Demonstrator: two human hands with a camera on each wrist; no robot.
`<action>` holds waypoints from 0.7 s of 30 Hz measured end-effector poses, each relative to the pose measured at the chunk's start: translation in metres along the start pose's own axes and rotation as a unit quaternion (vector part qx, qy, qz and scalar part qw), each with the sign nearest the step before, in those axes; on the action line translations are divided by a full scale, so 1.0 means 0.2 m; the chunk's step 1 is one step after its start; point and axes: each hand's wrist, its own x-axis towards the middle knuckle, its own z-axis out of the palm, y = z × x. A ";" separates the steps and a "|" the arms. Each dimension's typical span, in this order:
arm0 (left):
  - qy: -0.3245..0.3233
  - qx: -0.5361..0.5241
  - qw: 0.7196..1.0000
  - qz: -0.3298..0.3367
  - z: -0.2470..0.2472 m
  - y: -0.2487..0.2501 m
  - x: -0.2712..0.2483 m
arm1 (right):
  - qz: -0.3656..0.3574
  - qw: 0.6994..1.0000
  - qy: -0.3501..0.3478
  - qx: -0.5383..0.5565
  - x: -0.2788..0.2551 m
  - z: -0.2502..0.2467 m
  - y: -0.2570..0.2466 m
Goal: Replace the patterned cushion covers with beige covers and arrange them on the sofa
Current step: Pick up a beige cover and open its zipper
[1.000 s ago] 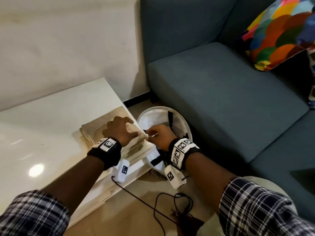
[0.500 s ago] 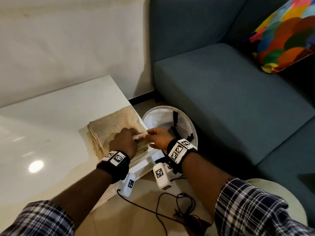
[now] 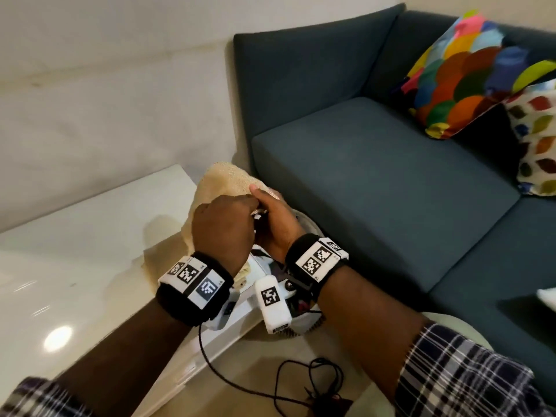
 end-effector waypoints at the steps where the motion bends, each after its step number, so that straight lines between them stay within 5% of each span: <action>1: 0.003 -0.039 0.999 0.017 0.00 0.03 0.02 | -0.025 1.000 0.012 0.014 -0.04 -0.02 -0.06; 4: 0.025 -0.210 0.973 0.095 0.03 0.15 0.07 | -0.096 0.994 0.042 0.043 -0.21 -0.14 -0.27; 6: 0.052 -0.234 0.963 0.121 0.04 0.30 0.09 | -0.137 0.988 0.053 0.057 -0.37 -0.26 -0.43; 9: 0.058 -0.331 0.942 0.014 0.10 0.54 0.13 | -0.175 0.980 0.078 0.052 -0.65 -0.48 -0.64; 10: 0.021 -0.434 0.899 -0.062 0.13 0.63 0.16 | -0.193 0.976 0.087 0.052 -0.76 -0.57 -0.71; 12: -0.098 -0.620 0.747 -0.220 0.20 0.76 0.22 | -0.214 0.969 0.109 0.060 -0.93 -0.73 -0.78; 15: -0.323 -0.780 0.458 -0.278 0.21 1.08 0.22 | -0.239 0.954 0.174 0.057 -1.19 -0.97 -0.83; 16: -0.354 -0.789 0.416 -0.281 0.19 1.18 0.19 | -0.244 0.948 0.196 0.058 -1.26 -1.03 -0.83; 17: -0.365 -0.791 0.405 -0.276 0.17 1.28 0.17 | -0.252 0.942 0.216 0.060 -1.34 -1.09 -0.83; 21: -0.341 -0.793 0.464 -0.198 0.17 1.64 0.10 | -0.281 0.901 0.330 0.017 -1.68 -1.33 -0.83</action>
